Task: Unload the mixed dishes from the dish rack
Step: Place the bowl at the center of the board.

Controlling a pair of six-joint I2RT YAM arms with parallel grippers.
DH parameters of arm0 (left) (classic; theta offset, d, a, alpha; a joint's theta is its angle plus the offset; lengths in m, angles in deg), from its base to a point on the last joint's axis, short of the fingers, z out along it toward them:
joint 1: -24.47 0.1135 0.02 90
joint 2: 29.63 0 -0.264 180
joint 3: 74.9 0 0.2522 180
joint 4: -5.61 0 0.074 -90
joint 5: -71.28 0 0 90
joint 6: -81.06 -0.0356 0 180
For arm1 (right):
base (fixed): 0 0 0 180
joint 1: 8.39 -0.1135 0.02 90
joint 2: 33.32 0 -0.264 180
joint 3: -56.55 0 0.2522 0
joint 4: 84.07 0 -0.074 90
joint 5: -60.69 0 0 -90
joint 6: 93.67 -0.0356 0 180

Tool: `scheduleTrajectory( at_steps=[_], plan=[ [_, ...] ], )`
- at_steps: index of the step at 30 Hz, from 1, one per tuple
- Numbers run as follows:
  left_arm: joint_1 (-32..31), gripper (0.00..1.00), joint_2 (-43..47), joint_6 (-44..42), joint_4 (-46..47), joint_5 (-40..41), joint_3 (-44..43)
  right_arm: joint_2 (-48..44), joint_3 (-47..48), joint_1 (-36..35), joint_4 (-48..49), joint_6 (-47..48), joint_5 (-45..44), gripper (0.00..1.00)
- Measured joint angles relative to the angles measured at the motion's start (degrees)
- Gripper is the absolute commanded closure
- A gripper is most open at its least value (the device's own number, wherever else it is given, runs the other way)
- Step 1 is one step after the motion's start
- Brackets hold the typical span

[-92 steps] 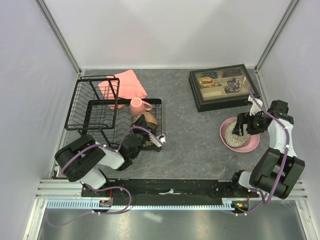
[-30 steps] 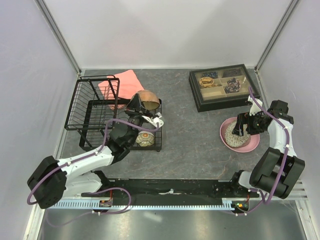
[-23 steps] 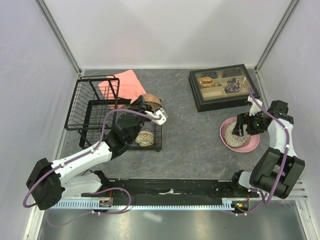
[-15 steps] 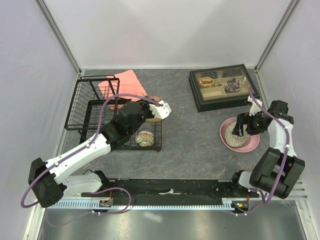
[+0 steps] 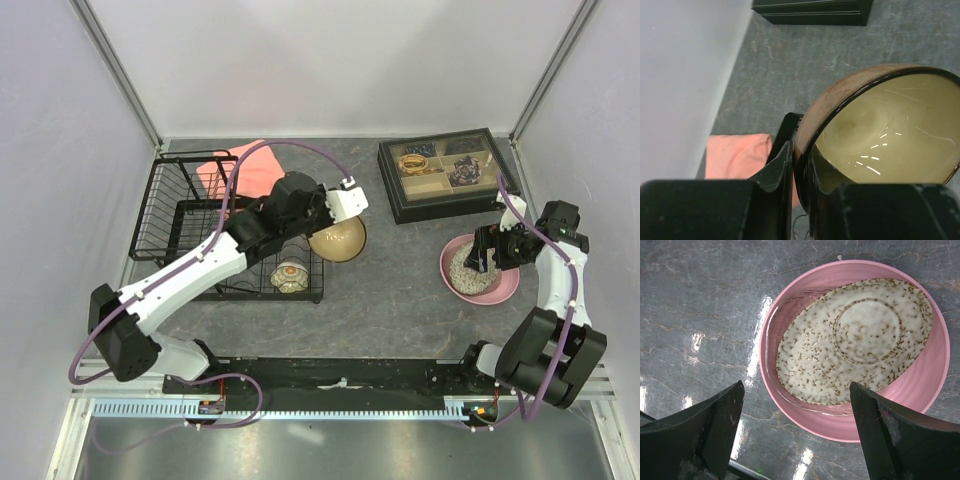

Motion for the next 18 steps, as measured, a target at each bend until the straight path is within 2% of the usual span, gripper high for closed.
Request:
scheduleTrajectory(
  at_steps=[18],
  plan=[
    [0.0, 0.98, -21.4, 7.3, -8.1, -8.5, -18.3, -5.6, 0.0, 0.0, -0.7, 1.2, 2.9, 0.05]
  ],
)
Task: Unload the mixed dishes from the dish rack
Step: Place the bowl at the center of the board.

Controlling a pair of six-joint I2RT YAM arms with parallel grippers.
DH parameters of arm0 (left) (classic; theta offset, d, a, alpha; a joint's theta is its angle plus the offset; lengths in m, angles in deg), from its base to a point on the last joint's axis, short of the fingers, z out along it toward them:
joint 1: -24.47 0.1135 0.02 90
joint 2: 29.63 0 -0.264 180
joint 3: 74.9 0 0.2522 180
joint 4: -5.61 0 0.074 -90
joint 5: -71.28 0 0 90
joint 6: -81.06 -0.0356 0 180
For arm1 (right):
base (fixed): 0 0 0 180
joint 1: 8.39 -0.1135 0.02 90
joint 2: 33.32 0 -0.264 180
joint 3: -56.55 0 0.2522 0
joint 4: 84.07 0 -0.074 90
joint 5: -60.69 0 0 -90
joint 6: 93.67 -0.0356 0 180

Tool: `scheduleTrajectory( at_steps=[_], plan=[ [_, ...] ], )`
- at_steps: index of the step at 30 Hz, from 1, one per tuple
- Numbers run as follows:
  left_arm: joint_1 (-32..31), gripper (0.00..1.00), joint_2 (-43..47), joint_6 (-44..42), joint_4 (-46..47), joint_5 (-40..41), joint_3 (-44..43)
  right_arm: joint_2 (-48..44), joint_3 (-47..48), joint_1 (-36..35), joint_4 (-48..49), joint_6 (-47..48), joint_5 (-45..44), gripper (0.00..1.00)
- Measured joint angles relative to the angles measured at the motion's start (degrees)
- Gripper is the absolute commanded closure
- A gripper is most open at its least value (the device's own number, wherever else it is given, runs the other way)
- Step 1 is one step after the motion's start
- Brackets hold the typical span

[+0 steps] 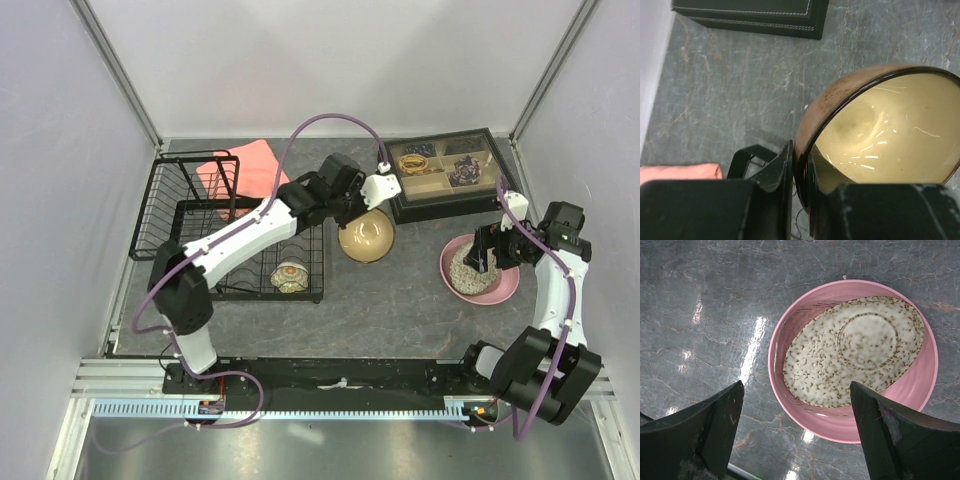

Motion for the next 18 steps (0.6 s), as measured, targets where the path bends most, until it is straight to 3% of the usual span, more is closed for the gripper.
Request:
scheduleTrajectory(
  at_steps=[18],
  plan=[
    [-1.1, 0.98, -22.7, 5.2, -9.7, -6.5, -24.2, -4.5, -1.2, 0.0, 3.6, -1.9, -1.9, 0.06]
  ],
)
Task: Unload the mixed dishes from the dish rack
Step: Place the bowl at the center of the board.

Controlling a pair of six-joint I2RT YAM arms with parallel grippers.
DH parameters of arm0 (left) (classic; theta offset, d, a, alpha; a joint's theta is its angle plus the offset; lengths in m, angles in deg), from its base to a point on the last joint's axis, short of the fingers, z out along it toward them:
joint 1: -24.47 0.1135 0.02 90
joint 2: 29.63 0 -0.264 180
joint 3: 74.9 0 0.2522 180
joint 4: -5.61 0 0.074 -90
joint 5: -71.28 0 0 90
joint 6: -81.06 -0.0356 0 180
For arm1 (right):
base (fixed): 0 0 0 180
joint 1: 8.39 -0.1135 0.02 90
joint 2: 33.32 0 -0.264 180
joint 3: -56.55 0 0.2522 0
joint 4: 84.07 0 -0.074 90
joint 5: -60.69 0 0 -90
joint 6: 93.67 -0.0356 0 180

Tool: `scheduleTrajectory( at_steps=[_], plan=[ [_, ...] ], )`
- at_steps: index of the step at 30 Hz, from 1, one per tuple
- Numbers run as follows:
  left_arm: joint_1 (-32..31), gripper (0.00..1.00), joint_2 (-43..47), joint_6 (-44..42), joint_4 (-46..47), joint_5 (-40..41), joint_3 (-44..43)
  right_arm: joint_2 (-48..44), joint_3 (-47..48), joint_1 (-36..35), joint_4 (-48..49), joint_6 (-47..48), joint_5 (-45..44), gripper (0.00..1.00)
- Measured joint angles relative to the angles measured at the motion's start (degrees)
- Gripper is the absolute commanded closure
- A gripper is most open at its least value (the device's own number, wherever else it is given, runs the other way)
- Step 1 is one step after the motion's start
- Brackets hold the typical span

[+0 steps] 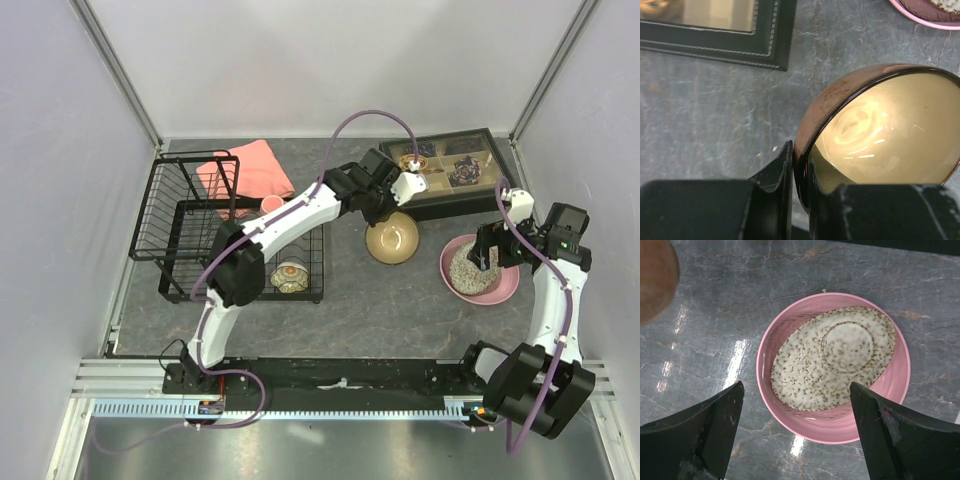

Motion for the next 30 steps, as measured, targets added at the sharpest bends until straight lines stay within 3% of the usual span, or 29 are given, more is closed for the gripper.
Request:
scheduleTrajectory(
  at_steps=[11, 30],
  plan=[
    [-2.4, 0.98, -10.4, 1.3, -5.9, -0.4, -9.4, -3.5, -1.3, 0.0, 4.2, -2.9, -3.6, 0.06],
    [-5.4, 0.98, -16.0, 3.0, -7.1, -1.9, -13.9, -3.7, -2.2, 0.1, 4.6, -3.3, -4.5, 0.05]
  ],
)
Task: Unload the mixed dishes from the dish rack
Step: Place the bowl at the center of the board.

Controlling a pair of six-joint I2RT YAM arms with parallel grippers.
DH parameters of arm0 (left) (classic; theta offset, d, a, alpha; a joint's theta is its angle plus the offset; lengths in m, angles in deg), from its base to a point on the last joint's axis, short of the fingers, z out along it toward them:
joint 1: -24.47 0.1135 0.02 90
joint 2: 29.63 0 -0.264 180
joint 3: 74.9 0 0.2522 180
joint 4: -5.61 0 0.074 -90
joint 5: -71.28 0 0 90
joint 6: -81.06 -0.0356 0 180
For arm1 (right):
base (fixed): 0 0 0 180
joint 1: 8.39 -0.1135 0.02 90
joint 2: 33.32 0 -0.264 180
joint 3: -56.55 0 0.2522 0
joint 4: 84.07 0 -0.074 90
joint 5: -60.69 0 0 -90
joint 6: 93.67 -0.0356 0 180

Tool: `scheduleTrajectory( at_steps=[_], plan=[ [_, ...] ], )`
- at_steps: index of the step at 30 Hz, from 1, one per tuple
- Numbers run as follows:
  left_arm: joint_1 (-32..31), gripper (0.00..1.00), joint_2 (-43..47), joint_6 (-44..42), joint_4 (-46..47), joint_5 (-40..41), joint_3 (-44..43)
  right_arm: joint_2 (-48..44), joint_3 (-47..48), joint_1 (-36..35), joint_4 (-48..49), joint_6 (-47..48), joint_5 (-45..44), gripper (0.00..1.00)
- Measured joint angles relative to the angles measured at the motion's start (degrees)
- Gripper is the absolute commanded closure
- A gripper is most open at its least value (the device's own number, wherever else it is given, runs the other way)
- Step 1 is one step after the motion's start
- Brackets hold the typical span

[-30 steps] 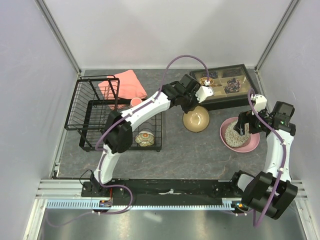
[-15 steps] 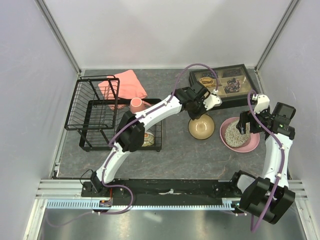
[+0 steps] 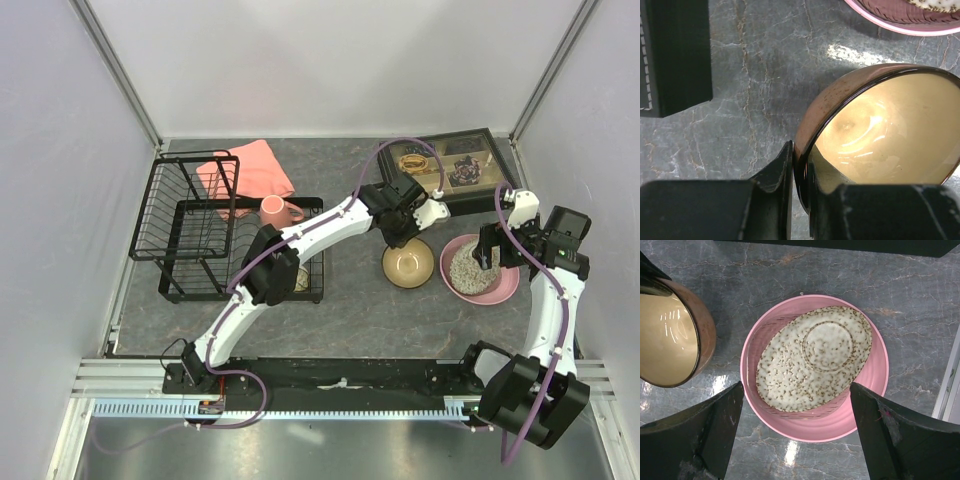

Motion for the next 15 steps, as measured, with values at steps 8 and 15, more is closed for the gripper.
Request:
scheduleTrajectory(
  at_steps=[8, 15],
  plan=[
    [-0.5, 0.98, -0.2, 0.0, -0.9, -0.2, 0.0, 0.0, 0.0, 0.1, 0.0, 0.0, -0.1, 0.05],
    [-0.7, 0.98, -0.2, 0.0, -1.2, -0.4, 0.0, 0.0, -0.4, 0.3, 0.0, 0.2, -0.2, 0.05]
  ],
)
